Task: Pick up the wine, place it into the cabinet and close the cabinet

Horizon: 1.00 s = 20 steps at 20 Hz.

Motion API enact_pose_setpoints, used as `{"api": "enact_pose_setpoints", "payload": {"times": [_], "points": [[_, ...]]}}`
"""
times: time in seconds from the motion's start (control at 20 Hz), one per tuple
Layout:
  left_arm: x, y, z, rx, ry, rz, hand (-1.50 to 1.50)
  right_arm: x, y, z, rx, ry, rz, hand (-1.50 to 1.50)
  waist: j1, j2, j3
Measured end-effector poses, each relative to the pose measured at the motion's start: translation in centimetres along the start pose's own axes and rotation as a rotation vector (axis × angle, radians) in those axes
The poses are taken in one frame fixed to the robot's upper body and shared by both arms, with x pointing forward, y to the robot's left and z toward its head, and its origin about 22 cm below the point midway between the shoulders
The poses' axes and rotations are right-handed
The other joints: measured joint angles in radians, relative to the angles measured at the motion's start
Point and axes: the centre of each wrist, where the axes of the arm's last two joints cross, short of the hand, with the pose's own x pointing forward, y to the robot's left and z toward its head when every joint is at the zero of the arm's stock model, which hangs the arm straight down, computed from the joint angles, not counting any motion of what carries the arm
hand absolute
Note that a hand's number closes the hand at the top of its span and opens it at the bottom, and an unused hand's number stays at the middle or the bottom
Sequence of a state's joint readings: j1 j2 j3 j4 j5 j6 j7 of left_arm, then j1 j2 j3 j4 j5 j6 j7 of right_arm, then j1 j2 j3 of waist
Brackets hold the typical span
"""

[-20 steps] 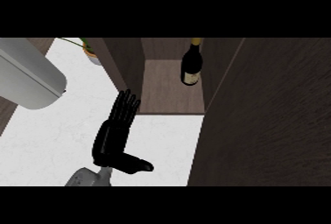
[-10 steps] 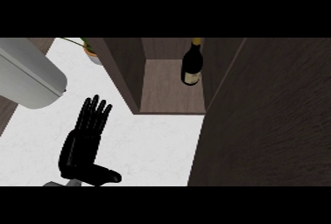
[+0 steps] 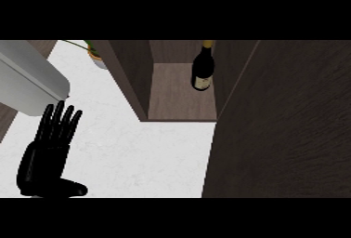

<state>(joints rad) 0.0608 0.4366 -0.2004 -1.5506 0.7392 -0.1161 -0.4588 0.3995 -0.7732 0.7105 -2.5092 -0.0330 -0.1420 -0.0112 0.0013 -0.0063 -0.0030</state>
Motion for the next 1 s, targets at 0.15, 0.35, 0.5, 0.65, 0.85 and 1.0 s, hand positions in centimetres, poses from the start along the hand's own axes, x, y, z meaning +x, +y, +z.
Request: {"api": "enact_pose_setpoints", "payload": {"times": [0.15, 0.35, 0.5, 0.65, 0.85, 1.0], "points": [[1.0, 1.3, 0.4, 0.001, -0.003, -0.009, -1.50, 0.1, 0.0, -0.4, 0.014, -0.001, 0.007, 1.50, 0.003, 0.002, 0.000], [2.0, 2.8, 0.7, 0.008, -0.007, -0.024, -1.50, 0.3, 0.1, -0.7, 0.039, 0.006, 0.013, 1.50, 0.003, 0.002, 0.000], [2.8, 3.5, 0.8, 0.000, -0.005, -0.025, -1.50, 0.4, 0.0, -1.0, 0.056, 0.005, 0.026, 1.50, 0.010, 0.003, -0.001], [3.4, 4.1, 0.8, -0.010, -0.006, -0.028, -1.50, 0.6, -0.3, -1.6, 0.059, -0.017, 0.051, 1.50, 0.018, 0.005, -0.002], [3.9, 4.9, 0.7, -0.023, -0.001, -0.020, -1.50, 0.8, -0.6, -2.3, 0.057, -0.041, 0.071, 1.50, 0.026, 0.007, -0.003], [4.3, 5.2, 0.5, -0.030, 0.002, -0.021, -1.50, 1.1, -1.0, -3.2, 0.043, -0.065, 0.092, 1.50, 0.041, 0.010, -0.004]]}}
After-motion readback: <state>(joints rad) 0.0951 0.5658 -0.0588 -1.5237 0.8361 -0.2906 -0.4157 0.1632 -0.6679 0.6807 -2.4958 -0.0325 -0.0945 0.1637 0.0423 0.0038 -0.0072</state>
